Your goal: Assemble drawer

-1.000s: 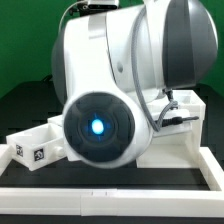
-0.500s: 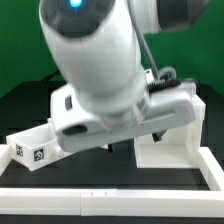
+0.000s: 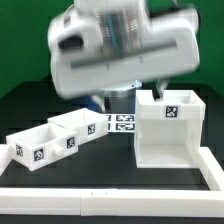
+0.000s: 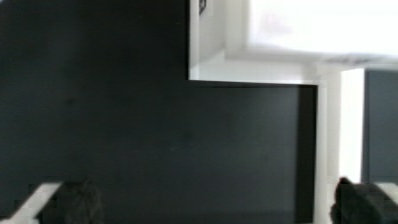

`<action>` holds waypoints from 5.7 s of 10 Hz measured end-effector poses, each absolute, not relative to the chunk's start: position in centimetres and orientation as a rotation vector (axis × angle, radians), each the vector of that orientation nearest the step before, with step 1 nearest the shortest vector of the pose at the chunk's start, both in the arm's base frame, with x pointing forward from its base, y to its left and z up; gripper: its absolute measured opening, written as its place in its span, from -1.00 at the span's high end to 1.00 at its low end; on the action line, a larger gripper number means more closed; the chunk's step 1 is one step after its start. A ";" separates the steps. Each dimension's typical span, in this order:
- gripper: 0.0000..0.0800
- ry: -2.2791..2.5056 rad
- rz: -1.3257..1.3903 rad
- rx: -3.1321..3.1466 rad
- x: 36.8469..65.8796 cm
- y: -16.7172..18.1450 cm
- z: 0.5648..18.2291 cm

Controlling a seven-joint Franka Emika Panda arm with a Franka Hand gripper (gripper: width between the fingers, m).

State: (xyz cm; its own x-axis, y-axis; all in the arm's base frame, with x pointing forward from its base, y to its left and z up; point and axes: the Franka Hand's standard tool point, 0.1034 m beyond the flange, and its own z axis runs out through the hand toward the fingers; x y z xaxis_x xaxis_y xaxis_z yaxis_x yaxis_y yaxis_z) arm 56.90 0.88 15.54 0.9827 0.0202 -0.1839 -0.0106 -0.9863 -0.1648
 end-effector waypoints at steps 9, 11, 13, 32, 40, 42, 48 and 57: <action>-0.62 0.091 -0.125 -3.034 52.6 2.2 10.7; -0.62 0.087 -0.126 -3.032 52.1 3.1 10.0; 0.03 0.087 -0.128 -3.032 52.2 3.0 10.0; 0.91 1.845 0.046 -2.310 53.0 1.8 10.2; 0.91 2.113 0.022 -1.978 54.8 8.0 10.9; 0.91 2.024 -0.014 -2.057 54.9 8.0 11.0; 0.64 1.959 -0.015 -2.074 54.1 6.5 9.9; -0.62 1.953 -0.016 -2.079 54.1 6.6 9.8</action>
Offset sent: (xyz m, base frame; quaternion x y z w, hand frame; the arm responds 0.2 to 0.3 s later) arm 0.0000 0.0000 0.0000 0.0000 0.0650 0.0000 0.9979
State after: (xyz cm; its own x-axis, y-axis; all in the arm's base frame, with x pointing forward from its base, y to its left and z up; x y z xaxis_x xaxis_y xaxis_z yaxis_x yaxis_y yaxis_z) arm 54.10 6.56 9.84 0.0818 -0.9789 -0.1871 -0.9758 -0.0404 -0.2149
